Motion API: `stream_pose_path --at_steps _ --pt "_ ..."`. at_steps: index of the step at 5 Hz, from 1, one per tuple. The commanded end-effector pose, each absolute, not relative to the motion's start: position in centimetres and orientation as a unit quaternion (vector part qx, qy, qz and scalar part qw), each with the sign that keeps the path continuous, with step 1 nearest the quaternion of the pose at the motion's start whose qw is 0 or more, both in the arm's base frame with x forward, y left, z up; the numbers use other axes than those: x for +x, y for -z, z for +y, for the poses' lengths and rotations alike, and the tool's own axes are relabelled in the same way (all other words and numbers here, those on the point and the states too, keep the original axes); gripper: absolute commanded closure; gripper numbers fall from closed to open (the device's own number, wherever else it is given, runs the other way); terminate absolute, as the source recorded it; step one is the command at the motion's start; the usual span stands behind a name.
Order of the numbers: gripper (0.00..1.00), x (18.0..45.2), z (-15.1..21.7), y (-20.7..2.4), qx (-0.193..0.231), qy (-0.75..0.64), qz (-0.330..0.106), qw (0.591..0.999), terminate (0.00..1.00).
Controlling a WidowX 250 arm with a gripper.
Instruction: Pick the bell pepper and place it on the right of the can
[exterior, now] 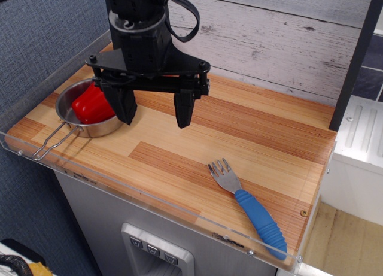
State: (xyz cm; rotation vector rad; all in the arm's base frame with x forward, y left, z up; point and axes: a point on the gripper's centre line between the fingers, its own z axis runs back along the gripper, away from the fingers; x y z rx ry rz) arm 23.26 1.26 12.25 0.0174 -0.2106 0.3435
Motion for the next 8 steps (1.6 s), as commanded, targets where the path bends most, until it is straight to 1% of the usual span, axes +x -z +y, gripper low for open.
stream_pose_path --at_steps 1,2,3,4,5,6,7,8 --pt "0.00 23.3 1.3 -12.2 0.009 -0.171 -0.105 0.980 0.00" --pt "0.00 23.2 3.3 -12.5 0.002 -0.102 -0.084 0.991 0.00" --pt "0.00 23.9 6.9 -11.9 0.016 -0.059 -0.057 0.996 0.00" --pt "0.00 24.5 9.7 -10.8 0.047 0.014 0.007 0.999 0.00" --pt "0.00 25.6 12.9 -9.5 0.018 0.081 0.014 0.996 0.00" --pt "0.00 26.7 14.1 -9.0 0.037 0.115 0.016 0.993 0.00" --pt "0.00 27.5 15.5 -8.1 0.034 0.162 0.011 0.986 0.00" --pt "0.00 28.2 16.7 -7.2 0.040 0.183 -0.005 0.982 0.00"
